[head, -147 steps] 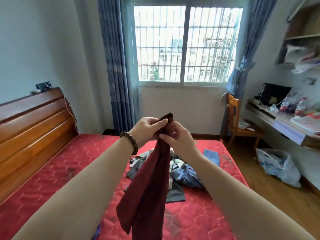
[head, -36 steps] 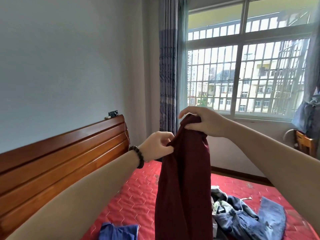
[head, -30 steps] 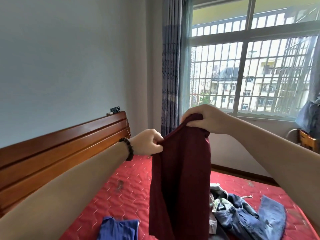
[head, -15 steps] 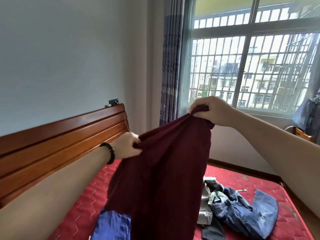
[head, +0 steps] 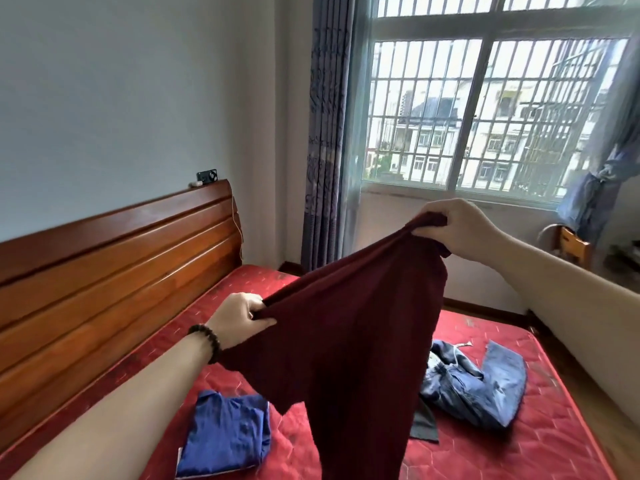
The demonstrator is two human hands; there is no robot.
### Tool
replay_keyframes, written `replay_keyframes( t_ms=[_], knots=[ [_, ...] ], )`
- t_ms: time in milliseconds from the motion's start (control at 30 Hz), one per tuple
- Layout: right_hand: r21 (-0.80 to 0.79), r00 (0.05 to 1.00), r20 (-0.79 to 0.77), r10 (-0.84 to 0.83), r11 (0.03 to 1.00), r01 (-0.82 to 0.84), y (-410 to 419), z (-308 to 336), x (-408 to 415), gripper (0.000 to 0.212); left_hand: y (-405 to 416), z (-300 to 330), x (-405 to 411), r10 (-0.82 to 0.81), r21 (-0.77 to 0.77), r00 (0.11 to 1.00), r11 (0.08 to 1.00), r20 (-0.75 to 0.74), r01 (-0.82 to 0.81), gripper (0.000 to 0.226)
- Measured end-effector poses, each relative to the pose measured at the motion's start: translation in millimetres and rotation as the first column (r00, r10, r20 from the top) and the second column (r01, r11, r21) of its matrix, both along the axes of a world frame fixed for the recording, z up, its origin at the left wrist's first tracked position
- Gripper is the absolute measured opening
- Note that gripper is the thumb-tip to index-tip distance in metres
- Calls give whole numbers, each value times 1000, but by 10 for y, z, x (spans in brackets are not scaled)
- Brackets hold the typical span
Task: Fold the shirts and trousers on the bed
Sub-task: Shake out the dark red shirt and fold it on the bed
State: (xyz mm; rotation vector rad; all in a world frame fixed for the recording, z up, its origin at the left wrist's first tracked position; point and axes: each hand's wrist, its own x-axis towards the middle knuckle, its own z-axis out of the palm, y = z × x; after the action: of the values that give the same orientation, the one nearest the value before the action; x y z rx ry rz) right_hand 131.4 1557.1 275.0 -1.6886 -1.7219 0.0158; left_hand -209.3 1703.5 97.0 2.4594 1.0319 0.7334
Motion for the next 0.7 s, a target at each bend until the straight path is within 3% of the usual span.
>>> replay_keyframes(
  t_ms=[133, 200, 300, 333, 433, 467, 567, 700],
  knots=[
    [-3, 992, -39, -118, 993, 118, -159, -240, 51, 19, -91, -174, -86, -104, 11, 979, 994, -175, 107, 11],
    [15, 984, -72, -164, 986, 165, -289, -319, 54, 27, -173, -144, -150, -73, 31, 994, 997, -81, 75, 12],
    [124, 950, -209, -233, 957, 262, -533, -359, 61, 30, -379, -41, -285, 52, 112, 974, 991, 222, -79, 22],
    [145, 942, -239, -236, 951, 275, -634, -363, 47, 29, -484, -57, -324, 27, 133, 975, 989, 219, -57, 24],
    [101, 957, -202, -207, 968, 230, -948, -438, -56, 22, -886, -206, -408, -60, 93, 998, 994, 12, 59, 34],
    [93, 963, -167, -212, 969, 229, -1066, -469, -101, 17, -971, -213, -451, -45, 104, 999, 994, 17, 43, 34],
    [164, 957, -166, -238, 950, 264, -1473, -537, -173, 10, -1261, -97, -638, 64, 168, 967, 980, 245, -107, 23],
    [127, 960, -138, -244, 957, 261, -2029, -639, -284, 10, -1842, -135, -854, 42, 145, 998, 988, 47, -48, 36]
  ],
)
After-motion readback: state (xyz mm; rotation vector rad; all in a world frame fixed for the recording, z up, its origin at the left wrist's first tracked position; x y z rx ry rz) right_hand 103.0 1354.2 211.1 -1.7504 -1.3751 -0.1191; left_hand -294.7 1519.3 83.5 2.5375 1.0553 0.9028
